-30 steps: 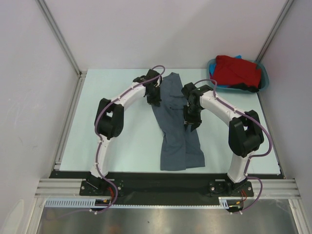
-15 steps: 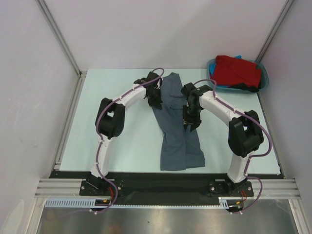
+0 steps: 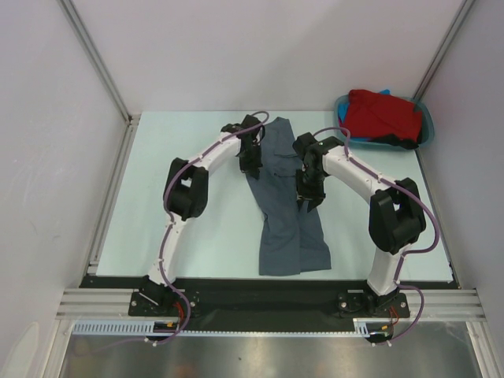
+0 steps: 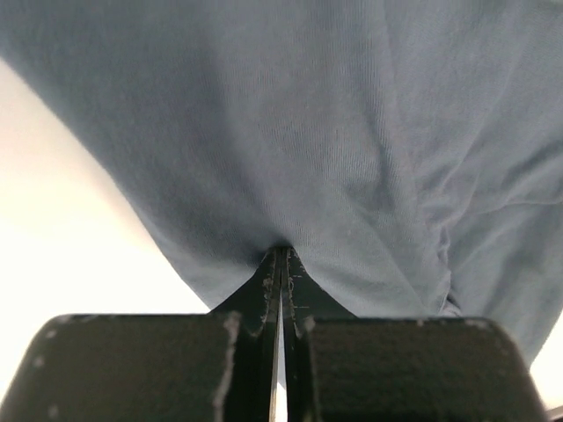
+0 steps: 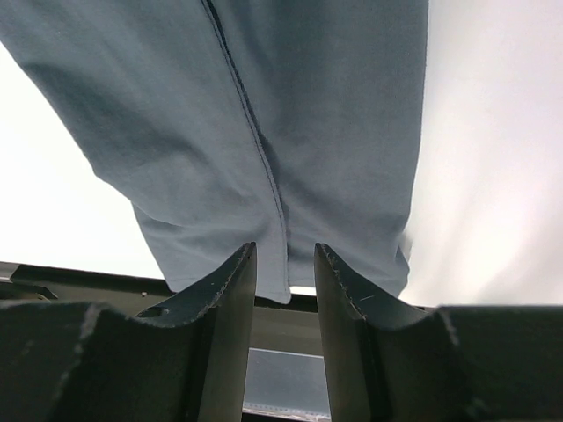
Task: Fold and stack the t-shirts
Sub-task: Fold the tshirt
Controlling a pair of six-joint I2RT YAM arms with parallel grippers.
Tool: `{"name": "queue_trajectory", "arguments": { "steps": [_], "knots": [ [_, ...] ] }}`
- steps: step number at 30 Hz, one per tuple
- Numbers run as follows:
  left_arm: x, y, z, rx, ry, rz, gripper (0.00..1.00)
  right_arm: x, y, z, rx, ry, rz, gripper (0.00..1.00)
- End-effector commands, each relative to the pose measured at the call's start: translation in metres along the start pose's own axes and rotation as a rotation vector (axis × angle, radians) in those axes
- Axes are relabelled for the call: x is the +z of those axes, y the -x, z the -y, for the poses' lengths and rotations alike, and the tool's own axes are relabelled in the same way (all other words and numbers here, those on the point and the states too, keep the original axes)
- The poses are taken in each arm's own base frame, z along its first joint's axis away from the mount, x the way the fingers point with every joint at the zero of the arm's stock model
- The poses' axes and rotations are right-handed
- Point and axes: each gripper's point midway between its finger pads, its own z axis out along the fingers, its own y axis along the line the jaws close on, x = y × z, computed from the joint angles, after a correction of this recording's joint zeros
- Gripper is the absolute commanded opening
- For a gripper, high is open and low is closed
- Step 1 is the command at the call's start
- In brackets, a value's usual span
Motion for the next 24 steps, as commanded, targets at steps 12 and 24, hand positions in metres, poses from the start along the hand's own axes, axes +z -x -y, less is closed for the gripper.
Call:
{"name": "queue_trajectory", "arguments": {
  "steps": [12,24],
  "knots": [
    [0.018,0.043,-0.050,0.028,0.101,0.036,0.00,-0.006,0.005,0.004,0.014,-0.014,-0.002,0.38],
    [0.029,0.077,-0.037,-0.024,-0.047,0.094,0.00,0.000,0.006,0.001,0.022,-0.012,-0.019,0.37]
  ]
}}
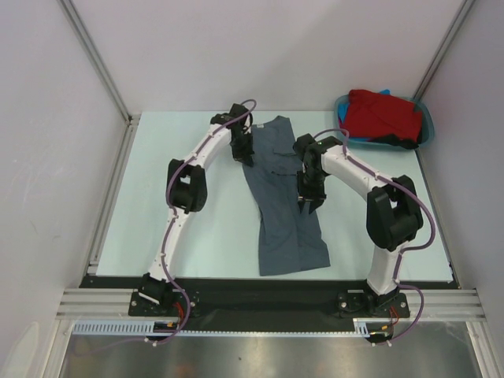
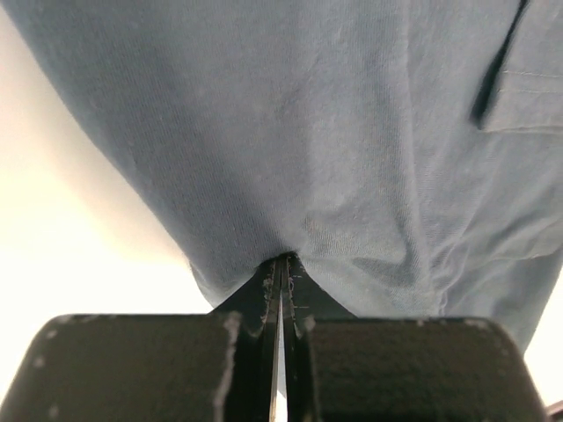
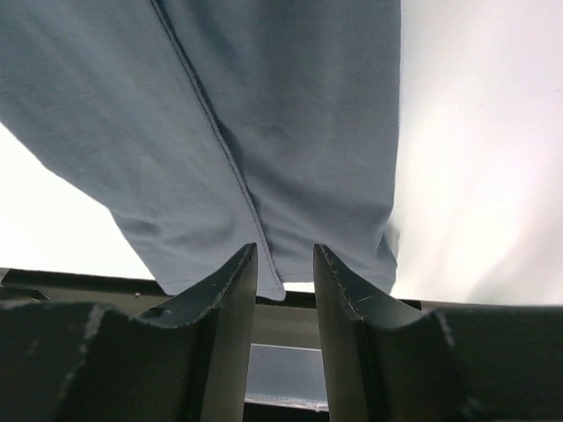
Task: Fold and stack the t-shirts
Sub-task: Fold the tshirt
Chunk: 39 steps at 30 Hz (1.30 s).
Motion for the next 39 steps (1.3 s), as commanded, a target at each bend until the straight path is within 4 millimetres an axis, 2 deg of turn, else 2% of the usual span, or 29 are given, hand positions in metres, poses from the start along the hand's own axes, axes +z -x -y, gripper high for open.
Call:
{"name": "queue_trajectory", "arguments": {
  "steps": [1,5,10,12,15,18,21,26,30,32,33,34,35,36,37,38,39],
  "knots": [
    [0.021,0.026,-0.008,-0.015,-0.019,0.082,0.00,-0.007,0.009,-0.009,0.006,0.031,0.012,0.37],
    [0.027,0.037,0.005,-0.036,-0.091,0.110,0.02,-0.009,0.012,-0.029,-0.028,0.100,-0.010,0.37],
    [0.033,0.051,0.017,-0.059,-0.178,0.146,0.03,-0.012,0.006,-0.042,-0.067,0.097,-0.015,0.37],
    [0.040,0.049,0.020,-0.067,-0.215,0.129,0.04,-0.012,0.002,-0.044,-0.074,0.095,-0.021,0.37],
    [0.039,0.051,0.030,-0.075,-0.278,0.127,0.05,-0.011,-0.003,-0.048,-0.080,0.092,-0.027,0.37],
    [0.033,0.053,0.033,-0.050,-0.289,0.133,0.06,-0.013,-0.006,-0.055,-0.092,0.118,-0.033,0.37],
    [0.017,0.057,0.042,-0.010,-0.332,0.152,0.08,-0.015,-0.010,-0.063,-0.110,0.151,-0.039,0.37],
    [-0.023,0.076,0.059,0.065,-0.401,0.229,0.10,-0.021,-0.009,-0.053,-0.111,0.087,0.004,0.37],
    [-0.057,0.102,0.066,0.102,-0.427,0.328,0.13,-0.030,-0.002,-0.013,-0.058,-0.109,0.065,0.39],
    [-0.071,0.107,0.057,0.096,-0.403,0.345,0.13,-0.033,-0.004,-0.002,-0.036,-0.140,0.066,0.40],
    [-0.092,0.106,0.057,0.111,-0.387,0.353,0.13,-0.032,-0.008,0.005,-0.025,-0.153,0.064,0.41],
    [-0.091,0.098,0.048,0.103,-0.356,0.327,0.14,-0.032,-0.008,0.012,-0.009,-0.167,0.070,0.41],
    [-0.101,0.097,0.044,0.104,-0.318,0.338,0.14,-0.030,-0.008,0.017,0.004,-0.175,0.075,0.47],
    [-0.129,0.093,0.045,0.123,-0.296,0.358,0.14,-0.030,-0.013,0.026,0.020,-0.192,0.079,0.57],
    [-0.126,0.077,0.035,0.101,-0.258,0.316,0.15,-0.028,-0.015,0.033,0.037,-0.198,0.076,0.64],
    [-0.134,0.070,0.031,0.098,-0.239,0.312,0.24,-0.028,-0.012,0.039,0.058,-0.197,0.089,0.67],
    [-0.173,0.069,0.040,0.109,-0.251,0.377,0.24,-0.025,-0.021,0.048,0.075,-0.196,0.078,0.67]
  ]
}}
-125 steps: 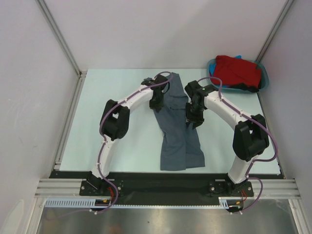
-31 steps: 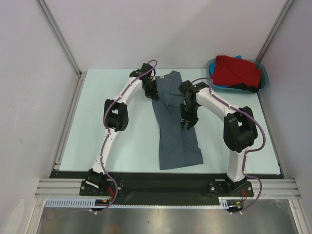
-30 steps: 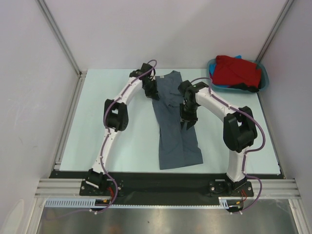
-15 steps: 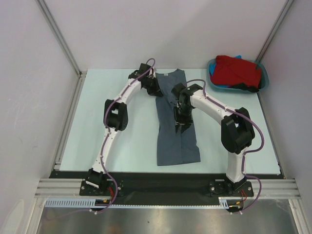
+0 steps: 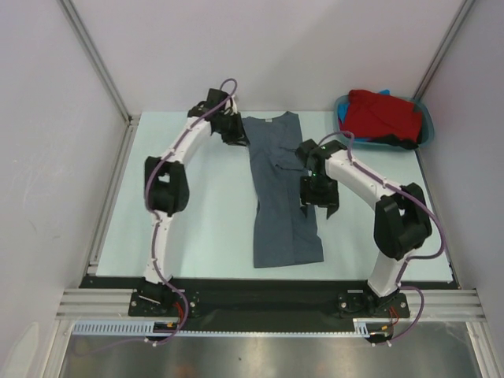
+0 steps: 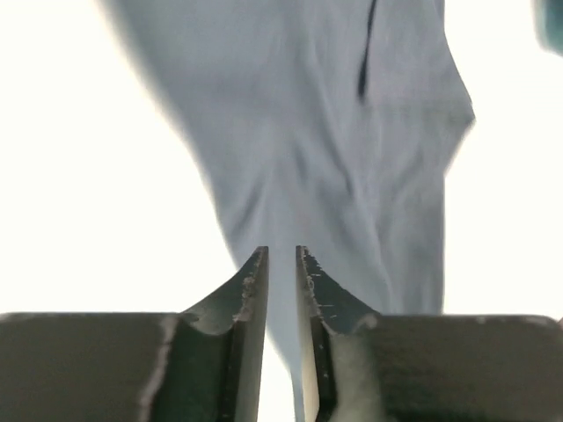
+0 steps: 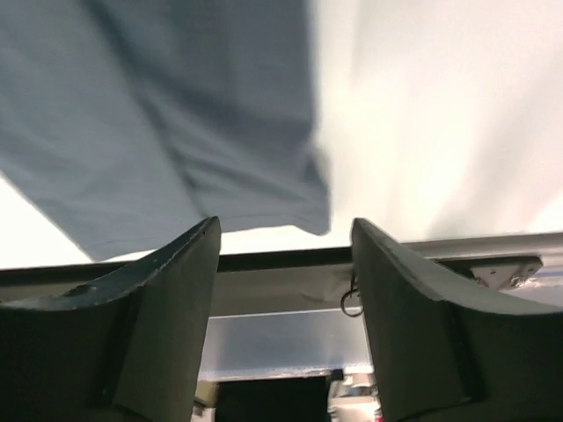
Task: Fold and stack the t-shirts
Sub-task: Fold the tshirt
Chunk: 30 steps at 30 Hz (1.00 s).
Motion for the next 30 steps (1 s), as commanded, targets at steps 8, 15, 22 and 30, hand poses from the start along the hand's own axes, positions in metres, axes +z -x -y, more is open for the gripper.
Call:
{"name": "queue_trajectory", "arguments": {
  "steps": [8,15,22,30],
  "knots": [
    [-0.139,-0.075,0.049,-0.007,-0.005,0.081,0.24,0.010,-0.029,0.031,0.179,0.165,0.017,0.70],
    [-0.135,-0.216,0.054,-0.192,-0.146,-0.070,0.20,0.024,-0.056,0.027,0.220,0.261,-0.022,0.70],
    [-0.140,-0.265,0.055,-0.263,-0.222,-0.085,0.20,0.033,-0.073,0.024,0.242,0.347,-0.049,0.67],
    [-0.136,-0.295,0.050,-0.331,-0.271,-0.124,0.20,0.049,-0.084,0.019,0.261,0.390,-0.094,0.64]
  ]
}}
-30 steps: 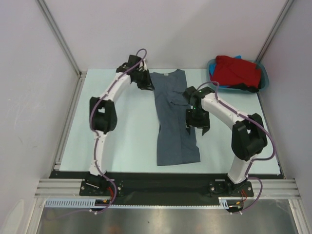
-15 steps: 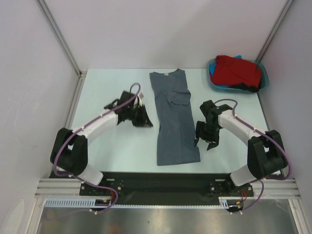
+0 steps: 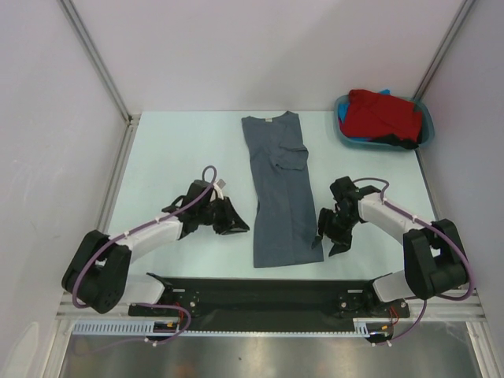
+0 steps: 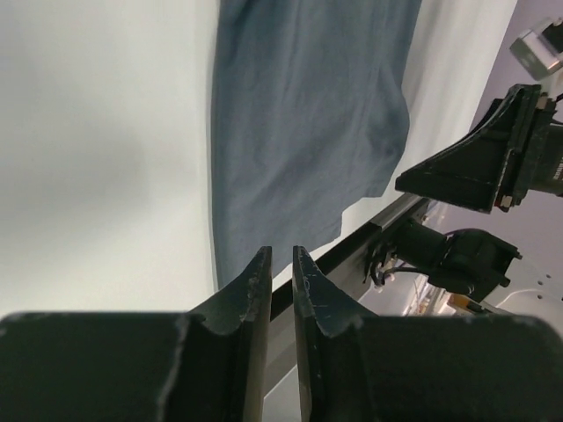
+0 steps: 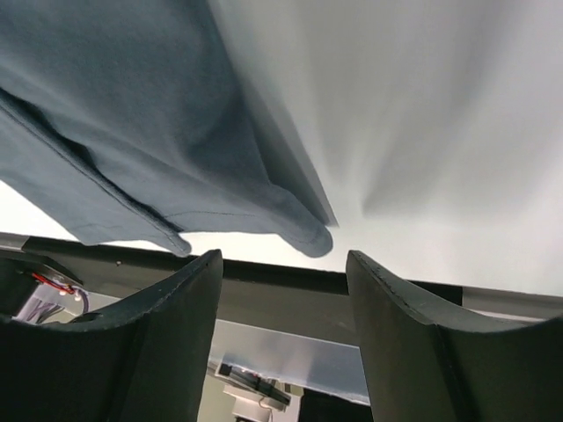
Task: Fold and stack the t-shirts
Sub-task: Fold the tshirt
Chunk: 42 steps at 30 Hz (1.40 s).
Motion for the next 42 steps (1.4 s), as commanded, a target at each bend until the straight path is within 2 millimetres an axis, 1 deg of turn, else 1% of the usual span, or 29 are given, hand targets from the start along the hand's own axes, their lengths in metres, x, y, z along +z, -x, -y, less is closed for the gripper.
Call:
{"name": "queue_trajectory", "arguments": {
  "steps": [1,2,3,5,6,8,10,12,14,18,19,26,31,35,36,39,40,41,42],
  "knots": [
    [0.003,-0.005,0.016,-0.024,-0.110,0.001,0.20,0.000,0.010,-0.011,-0.005,0.054,0.030,0.64],
    [0.004,-0.006,0.018,-0.030,-0.121,0.002,0.20,0.001,0.010,-0.011,-0.005,0.053,0.032,0.64],
    [0.007,-0.012,0.014,-0.035,-0.117,-0.015,0.20,0.001,0.011,-0.011,-0.004,0.051,0.034,0.63],
    [0.012,-0.015,0.014,-0.048,-0.128,-0.028,0.20,0.003,0.012,-0.009,-0.001,0.045,0.035,0.63],
    [0.014,-0.021,0.011,-0.054,-0.128,-0.044,0.19,0.005,0.012,-0.008,0.002,0.041,0.033,0.62],
    [0.018,-0.025,0.012,-0.071,-0.145,-0.059,0.19,0.008,0.011,-0.007,0.007,0.034,0.022,0.58],
    [0.021,-0.033,0.012,-0.084,-0.161,-0.082,0.19,0.009,0.009,-0.004,0.012,0.021,0.015,0.57],
    [0.025,-0.041,0.010,-0.090,-0.157,-0.112,0.18,0.010,0.009,-0.001,0.018,0.010,0.012,0.57],
    [0.028,-0.044,0.009,-0.086,-0.149,-0.120,0.18,0.010,0.009,0.000,0.022,0.008,0.011,0.57],
    [0.034,-0.058,0.007,-0.079,-0.126,-0.158,0.17,0.016,0.005,0.002,0.028,0.009,-0.012,0.57],
    [0.035,-0.061,0.003,-0.085,-0.116,-0.168,0.17,0.018,0.004,0.002,0.028,0.012,-0.015,0.57],
    [0.039,-0.075,-0.007,-0.097,-0.085,-0.195,0.16,0.028,0.000,0.004,0.032,0.021,-0.045,0.57],
    [0.041,-0.082,-0.017,-0.115,-0.071,-0.203,0.13,0.035,0.002,0.004,0.022,0.025,-0.055,0.50],
    [0.043,-0.088,-0.019,-0.132,-0.073,-0.219,0.11,0.042,0.002,0.006,0.021,0.017,-0.073,0.44],
    [0.045,-0.091,-0.023,-0.138,-0.063,-0.229,0.09,0.043,0.002,0.006,0.020,0.017,-0.073,0.42],
    [0.048,-0.093,-0.021,-0.140,-0.078,-0.237,0.00,0.045,0.002,0.007,0.019,0.016,-0.076,0.36],
    [0.050,-0.094,-0.023,-0.143,-0.078,-0.244,0.00,0.045,0.002,0.008,0.020,0.016,-0.077,0.35],
    [0.051,-0.094,-0.022,-0.149,-0.082,-0.246,0.00,0.045,0.002,0.008,0.018,0.016,-0.077,0.30],
    [0.051,-0.097,-0.022,-0.149,-0.084,-0.253,0.00,0.045,0.001,0.008,0.015,0.013,-0.079,0.28]
  ]
}}
